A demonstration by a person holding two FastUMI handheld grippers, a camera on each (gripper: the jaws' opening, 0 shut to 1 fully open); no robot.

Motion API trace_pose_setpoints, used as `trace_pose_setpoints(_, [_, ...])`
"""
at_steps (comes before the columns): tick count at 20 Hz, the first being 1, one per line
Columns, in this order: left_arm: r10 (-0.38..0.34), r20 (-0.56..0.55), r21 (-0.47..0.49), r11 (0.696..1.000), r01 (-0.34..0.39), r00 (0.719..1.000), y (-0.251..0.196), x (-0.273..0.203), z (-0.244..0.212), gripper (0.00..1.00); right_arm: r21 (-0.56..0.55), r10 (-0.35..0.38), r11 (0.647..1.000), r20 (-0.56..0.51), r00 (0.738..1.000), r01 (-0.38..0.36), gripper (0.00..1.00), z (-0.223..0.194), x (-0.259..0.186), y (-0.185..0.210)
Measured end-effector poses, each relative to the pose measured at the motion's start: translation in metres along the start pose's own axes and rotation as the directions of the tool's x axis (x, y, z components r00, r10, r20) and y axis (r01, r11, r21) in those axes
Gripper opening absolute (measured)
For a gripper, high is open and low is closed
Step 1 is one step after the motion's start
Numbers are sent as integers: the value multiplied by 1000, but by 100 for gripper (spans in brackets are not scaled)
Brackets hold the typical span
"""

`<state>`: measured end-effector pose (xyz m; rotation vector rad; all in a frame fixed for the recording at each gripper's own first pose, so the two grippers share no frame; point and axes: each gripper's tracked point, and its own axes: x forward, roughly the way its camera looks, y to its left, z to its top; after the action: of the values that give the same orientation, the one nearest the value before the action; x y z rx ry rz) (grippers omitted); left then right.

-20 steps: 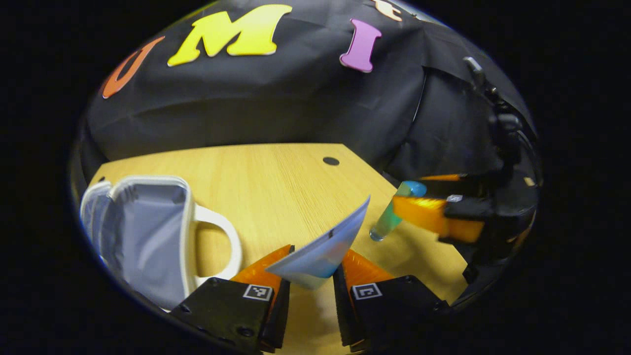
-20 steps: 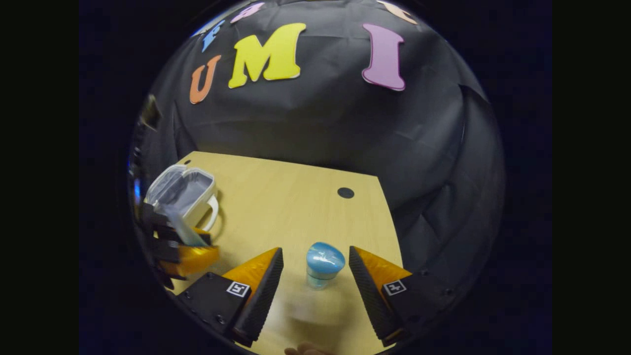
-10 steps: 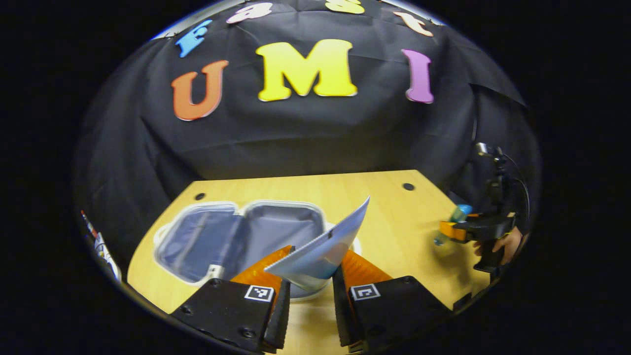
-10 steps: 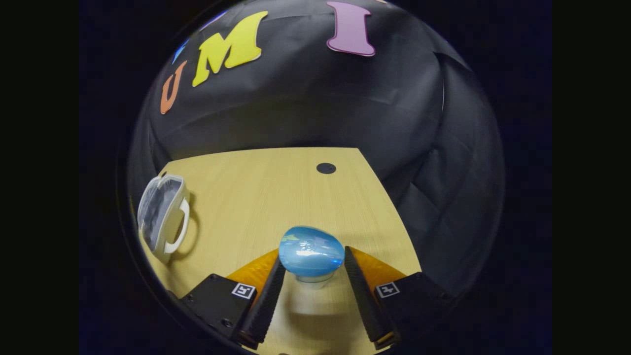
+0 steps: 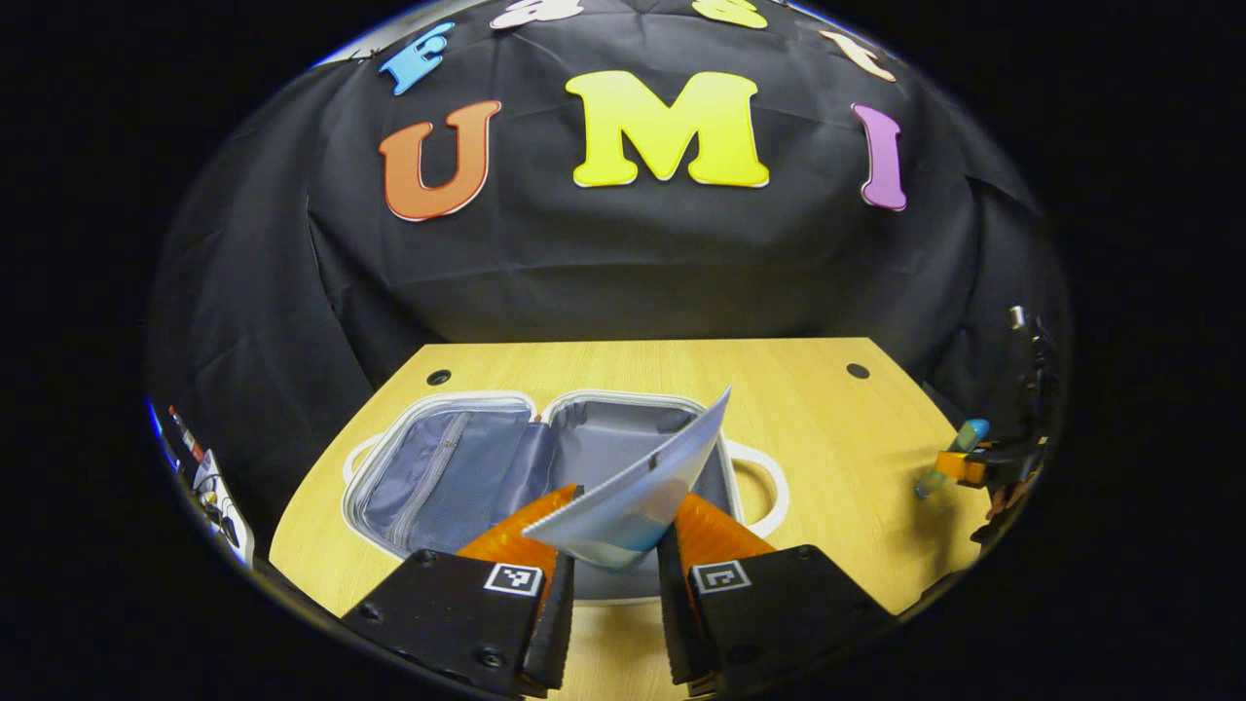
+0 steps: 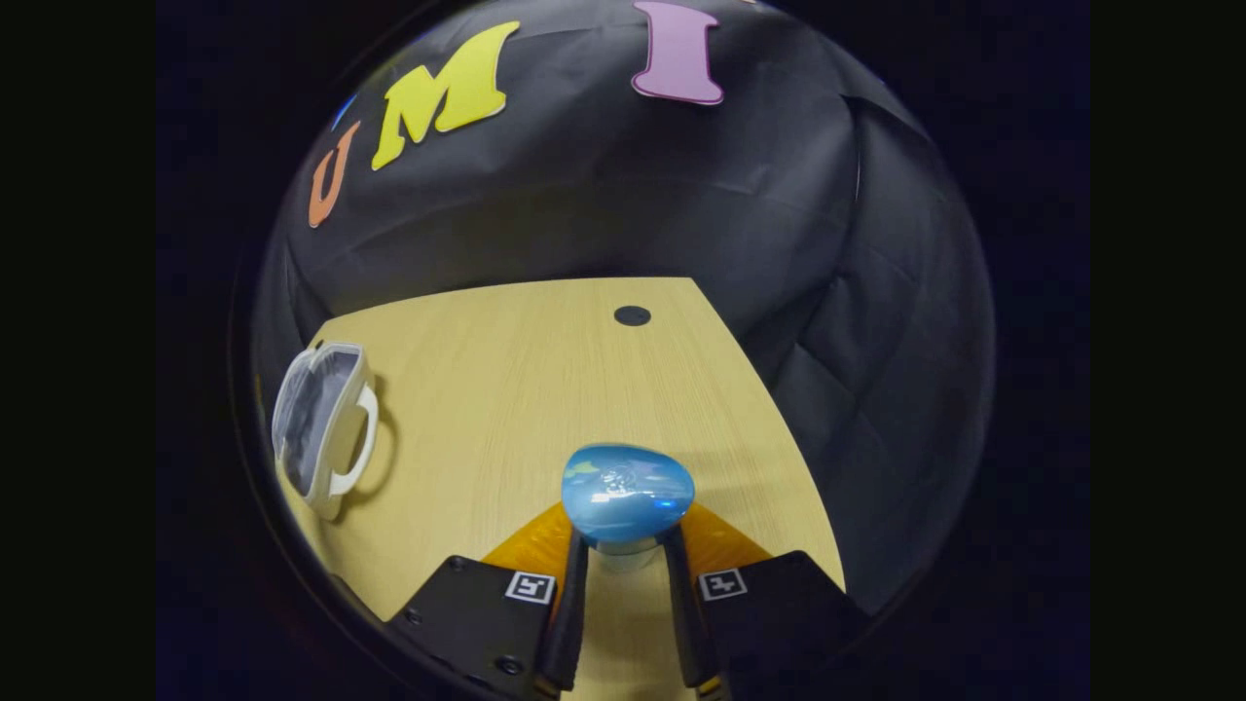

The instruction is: First open the suitcase, pack the skin care products into it, and then close the suitcase.

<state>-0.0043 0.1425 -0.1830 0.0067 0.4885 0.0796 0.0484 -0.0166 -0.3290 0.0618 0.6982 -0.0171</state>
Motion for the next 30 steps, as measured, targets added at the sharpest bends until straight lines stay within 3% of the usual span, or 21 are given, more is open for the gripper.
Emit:
trace_pose_setpoints(5, [31,-236,6,1000,-31,971,12,61,-56,42,-6,37,999,8,999,-37,37,-7,-54,22])
trace_pose_setpoints(8, [24,-363,-26,999,-36,932,13,76,-89,42,17,54,998,2,999,-54,36,-15,-78,37])
trace_pose_setpoints(9, [32,-398,-25,999,-46,917,15,74,-97,46,12,60,998,4,998,-60,36,-16,-84,42])
trace_pose_setpoints(11, [42,-466,-26,998,-61,884,18,76,-116,42,-14,61,998,11,998,-61,36,-21,-92,49])
trace_pose_setpoints(12, [36,-490,-36,997,-62,871,18,79,-123,46,-26,60,998,13,998,-60,36,-22,-95,51])
trace_pose_setpoints(13, [27,-510,-46,997,-59,860,16,81,-128,42,-33,61,998,10,998,-61,36,-25,-97,54])
trace_pose_setpoints(16, [38,-534,-11,999,-51,845,17,89,-129,42,-23,68,997,-8,998,-68,36,-29,-101,66])
trace_pose_setpoints(17, [41,-540,-5,999,-52,841,16,91,-128,46,-30,67,997,-10,998,-67,34,-29,-101,69])
trace_pose_setpoints(18, [42,-551,2,999,-49,834,17,94,-128,42,-38,65,997,-12,998,-65,36,-31,-101,73])
trace_pose_setpoints(23, [10,-591,-16,1000,-24,806,17,107,-130,43,-51,66,996,-26,997,-68,36,-29,-103,92])
trace_pose_setpoints(30, [-23,-591,-41,999,-1,806,16,108,-129,45,-71,94,993,-20,995,-95,36,-12,-100,132])
